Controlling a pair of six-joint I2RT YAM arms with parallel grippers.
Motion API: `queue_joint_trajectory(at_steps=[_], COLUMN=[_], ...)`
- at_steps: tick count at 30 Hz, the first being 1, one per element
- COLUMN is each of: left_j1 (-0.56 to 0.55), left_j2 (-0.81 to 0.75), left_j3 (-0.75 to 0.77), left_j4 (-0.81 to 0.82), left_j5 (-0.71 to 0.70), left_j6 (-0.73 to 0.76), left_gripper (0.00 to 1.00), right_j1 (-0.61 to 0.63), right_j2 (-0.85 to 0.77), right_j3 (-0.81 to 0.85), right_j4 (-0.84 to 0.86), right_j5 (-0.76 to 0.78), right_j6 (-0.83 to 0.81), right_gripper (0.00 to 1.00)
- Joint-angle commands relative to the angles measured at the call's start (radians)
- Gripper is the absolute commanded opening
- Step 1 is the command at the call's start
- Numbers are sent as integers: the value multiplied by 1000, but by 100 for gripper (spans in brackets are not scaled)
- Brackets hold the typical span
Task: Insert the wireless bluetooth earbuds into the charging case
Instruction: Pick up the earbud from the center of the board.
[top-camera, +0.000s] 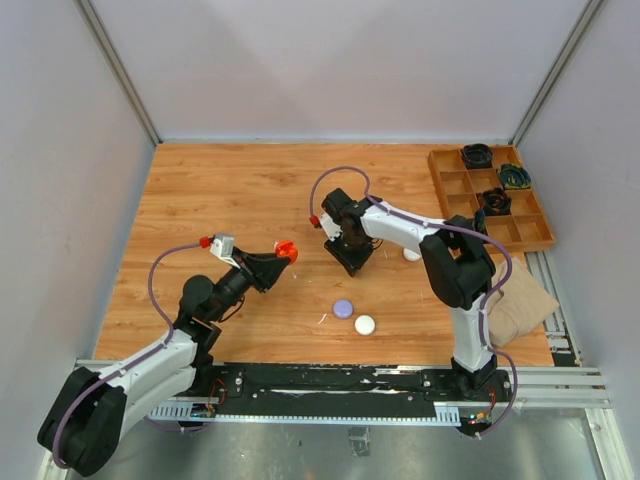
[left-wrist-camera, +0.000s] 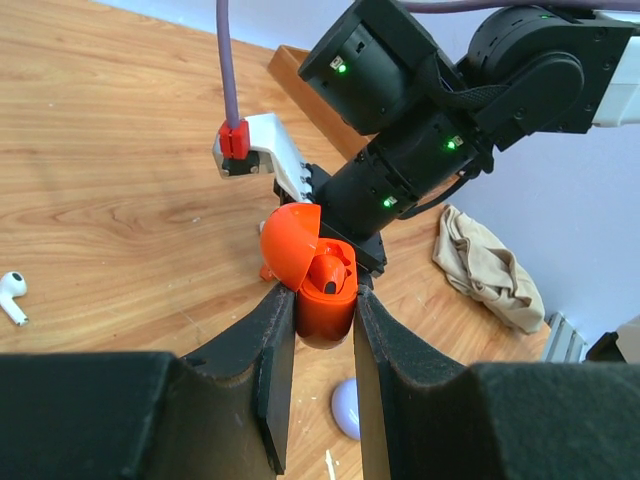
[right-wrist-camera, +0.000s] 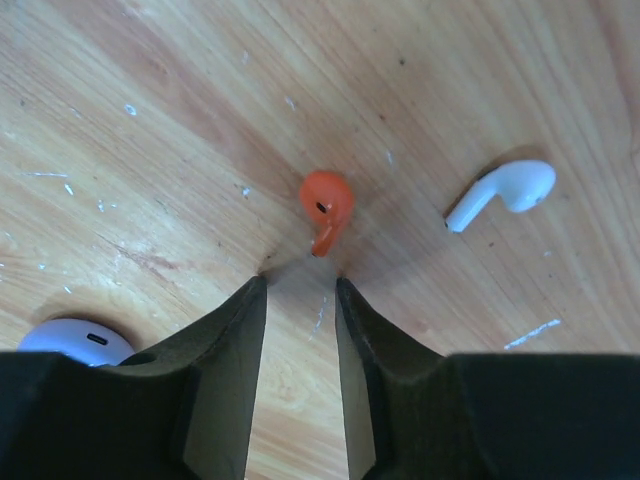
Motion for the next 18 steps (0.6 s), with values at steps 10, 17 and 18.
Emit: queue_joint_trajectory(at_steps=[10, 17, 18], left_j1=[9, 8, 8], left_j2=[-61, -67, -64], left_j3=[-22, -18, -17], left_j4=[-15, -20, -18], left_j5=[-11, -14, -13], left_j6=[20, 27, 27], left_gripper=[0, 0, 0], right_j1=[13, 14, 14], right_j2=[20, 68, 76], right_j3=[138, 171, 174], right_j4=[-48, -48, -49], right_j5=[17, 26, 23], right_j6=[87, 104, 106], right_gripper=[40, 39, 38])
